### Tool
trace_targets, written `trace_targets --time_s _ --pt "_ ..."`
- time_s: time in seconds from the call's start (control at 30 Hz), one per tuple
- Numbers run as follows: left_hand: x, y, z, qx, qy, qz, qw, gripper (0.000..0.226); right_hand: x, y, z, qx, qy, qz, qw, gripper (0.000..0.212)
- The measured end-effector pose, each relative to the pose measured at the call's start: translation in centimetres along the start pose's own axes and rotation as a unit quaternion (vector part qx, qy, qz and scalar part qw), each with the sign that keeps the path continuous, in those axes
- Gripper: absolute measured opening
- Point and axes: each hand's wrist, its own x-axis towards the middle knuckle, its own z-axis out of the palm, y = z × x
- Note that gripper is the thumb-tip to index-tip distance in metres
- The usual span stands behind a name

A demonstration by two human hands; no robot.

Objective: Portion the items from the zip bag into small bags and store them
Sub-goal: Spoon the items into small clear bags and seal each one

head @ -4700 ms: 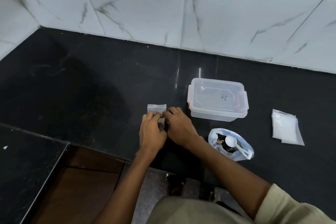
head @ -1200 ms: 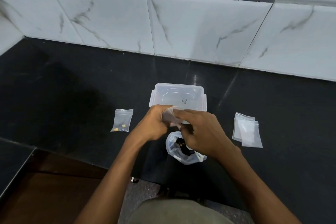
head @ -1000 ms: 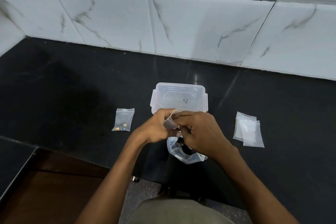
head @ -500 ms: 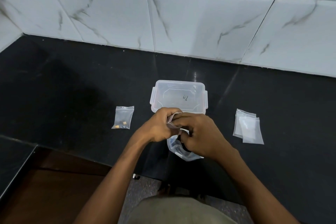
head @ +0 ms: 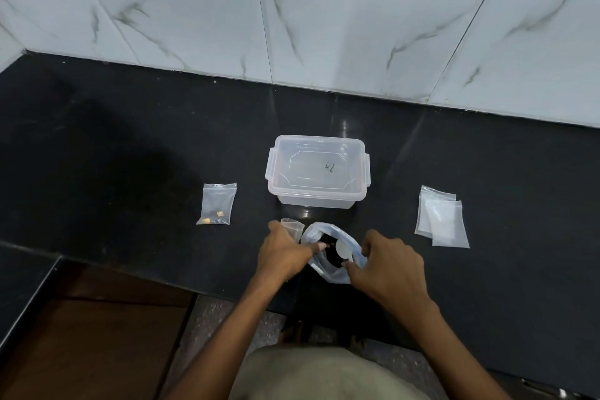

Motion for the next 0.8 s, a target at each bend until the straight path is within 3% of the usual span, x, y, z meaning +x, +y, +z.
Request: trace_targets --time_s 0.17,0.4,0.53,0.67,0.8 --pt "-0.1 0.1 2.2 -0.021 0.009 -0.029 0.999 0.059 0.0 -1.0 0.6 -0.014 -0.03 -0.001 0.999 0.04" --pt "-0.3 0.1 3.3 -0.166 0.001 -0.021 0.986 0.044 -0.1 -0.5 0.8 0.048 -0.003 0.026 0.999 0.015" --pt "-0.3 0.2 3.2 -0.21 0.001 -0.003 0.978 0.04 0.0 -0.5 1.0 0.002 0.051 0.024 0.998 0.008" --pt "-0.7 0.8 2.8 -0.227 -0.015 0.001 0.974 0.053 0.0 -0.8 1.3 -0.003 0.127 -0.026 0.991 0.018" --pt "-0.8 0.8 2.9 -0.209 -0.022 0.002 0.978 0.056 0.0 -1.1 1.1 -0.017 0.153 -0.089 0.984 0.014"
